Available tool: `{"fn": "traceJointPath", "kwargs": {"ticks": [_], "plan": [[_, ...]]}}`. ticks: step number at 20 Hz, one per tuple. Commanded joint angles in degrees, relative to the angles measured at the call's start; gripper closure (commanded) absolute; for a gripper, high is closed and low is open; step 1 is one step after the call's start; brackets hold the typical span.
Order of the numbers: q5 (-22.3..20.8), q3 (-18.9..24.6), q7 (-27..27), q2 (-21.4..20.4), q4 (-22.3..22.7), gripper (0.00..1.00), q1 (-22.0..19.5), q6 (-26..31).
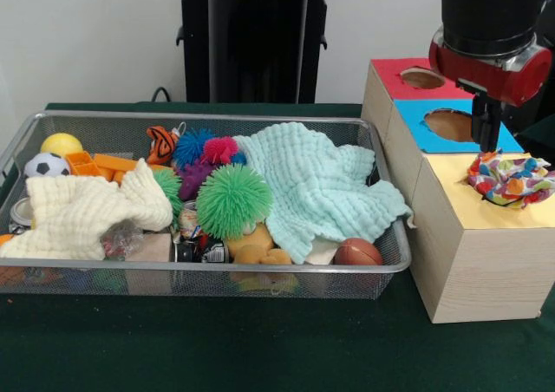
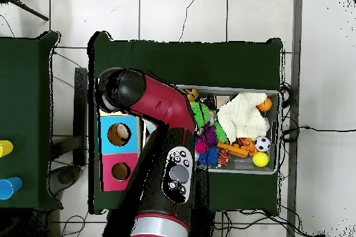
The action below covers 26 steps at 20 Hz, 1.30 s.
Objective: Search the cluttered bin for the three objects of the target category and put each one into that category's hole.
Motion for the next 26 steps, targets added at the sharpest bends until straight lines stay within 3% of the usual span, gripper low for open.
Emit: {"fn": "traceJointPath", "kwargs": {"ticks": [1, 11, 18, 23, 26], "plan": [[1.0, 3.6, 12.3, 5.4, 3.0, 1.00, -0.2, -8.0], [5.3, 7.3, 13.6, 6.3, 5.7, 1.00, -0.2, -9.4], [8.0, 9.0, 13.3, 4.9, 7.3, 1.00, -0.4, -7.3], [4.0, 4.2, 14.2, 5.7, 3.7, 1.00, 0.8, -4.2], [-2.1, -3.6, 15.1, 6.7, -2.6, 1.00, 2.9, 1.4]]}}
